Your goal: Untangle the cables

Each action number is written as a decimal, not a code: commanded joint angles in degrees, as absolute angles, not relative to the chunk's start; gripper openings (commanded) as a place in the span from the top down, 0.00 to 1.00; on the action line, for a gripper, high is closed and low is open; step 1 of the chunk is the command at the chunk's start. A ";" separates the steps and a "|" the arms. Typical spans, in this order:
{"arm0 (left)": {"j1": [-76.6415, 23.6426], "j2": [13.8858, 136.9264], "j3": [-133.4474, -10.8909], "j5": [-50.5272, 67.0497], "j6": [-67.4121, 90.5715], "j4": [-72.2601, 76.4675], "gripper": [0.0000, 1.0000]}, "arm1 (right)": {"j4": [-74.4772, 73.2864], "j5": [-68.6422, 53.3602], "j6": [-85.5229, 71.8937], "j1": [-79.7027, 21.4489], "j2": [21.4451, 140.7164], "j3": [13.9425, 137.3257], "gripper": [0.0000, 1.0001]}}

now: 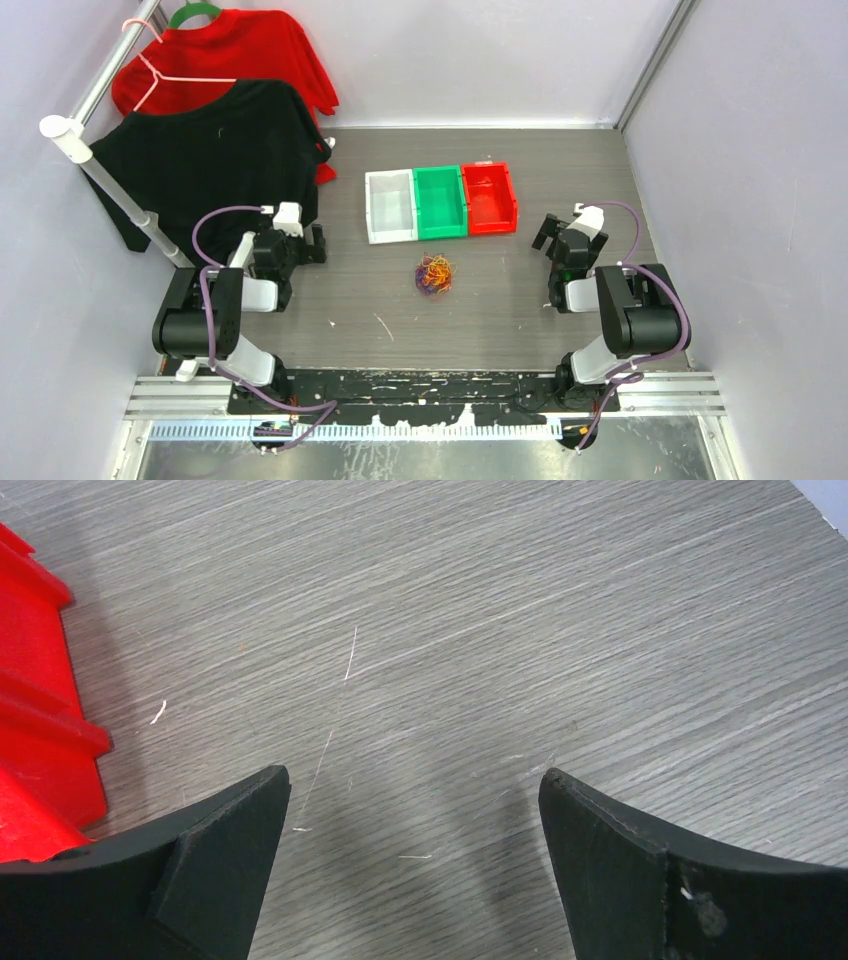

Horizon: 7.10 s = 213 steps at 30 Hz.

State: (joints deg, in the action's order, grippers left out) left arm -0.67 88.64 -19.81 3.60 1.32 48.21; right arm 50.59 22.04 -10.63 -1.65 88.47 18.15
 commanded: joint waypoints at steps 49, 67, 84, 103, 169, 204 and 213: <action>-0.44 73.47 -59.49 33.09 -25.90 -54.22 0.02 | -15.09 3.74 -42.84 -34.20 63.79 38.54 0.43; -1.63 66.53 -58.18 34.02 -23.90 -57.06 0.04 | -2.53 2.70 -41.78 -39.48 78.16 42.05 0.80; -4.50 64.51 -59.73 33.22 -22.13 -58.61 0.05 | -7.14 8.30 -37.59 -40.32 74.72 44.05 0.74; -7.09 65.13 -60.58 32.56 -21.42 -59.58 0.05 | -4.08 5.34 -37.04 -41.63 79.28 45.76 0.99; -18.81 77.99 -68.00 43.79 7.02 -48.47 0.97 | 1.93 10.99 -34.12 -62.85 77.30 54.58 0.99; -22.93 68.72 -79.27 41.02 0.14 -57.20 1.00 | 0.92 14.77 -30.03 -62.71 68.66 54.99 0.04; -23.29 67.54 -80.36 40.19 2.10 -57.41 1.00 | 7.44 14.78 -31.01 -62.71 74.30 56.34 0.07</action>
State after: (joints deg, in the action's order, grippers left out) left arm -22.98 69.49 -77.54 39.16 0.84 -57.76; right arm 0.32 14.39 -31.11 -62.78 73.71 54.00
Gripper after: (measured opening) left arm 0.009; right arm 0.940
